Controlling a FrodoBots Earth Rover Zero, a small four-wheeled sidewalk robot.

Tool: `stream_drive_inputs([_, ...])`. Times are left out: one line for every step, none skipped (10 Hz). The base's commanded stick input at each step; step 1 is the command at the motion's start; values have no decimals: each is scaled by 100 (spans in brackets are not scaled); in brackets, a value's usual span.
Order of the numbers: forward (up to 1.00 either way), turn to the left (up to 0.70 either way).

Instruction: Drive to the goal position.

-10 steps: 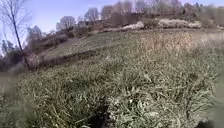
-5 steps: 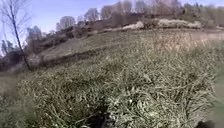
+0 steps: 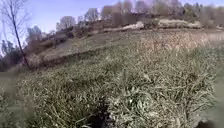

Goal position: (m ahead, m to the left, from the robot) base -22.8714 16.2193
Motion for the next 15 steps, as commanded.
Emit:
stream_drive_inputs([-45, 0])
stream_drive_inputs([-45, 0])
stream_drive_inputs([-45, 0])
stream_drive_inputs([-45, 0])
stream_drive_inputs([-45, 0])
stream_drive_inputs([-45, 0])
stream_drive_inputs([-45, 0])
stream_drive_inputs([-45, 0])
stream_drive_inputs([-45, 0])
stream_drive_inputs([-45, 0])
stream_drive_inputs([-45, 0])
stream_drive_inputs([-45, 0])
stream_drive_inputs([-45, 0])
stream_drive_inputs([-45, 0])
stream_drive_inputs([-45, 0])
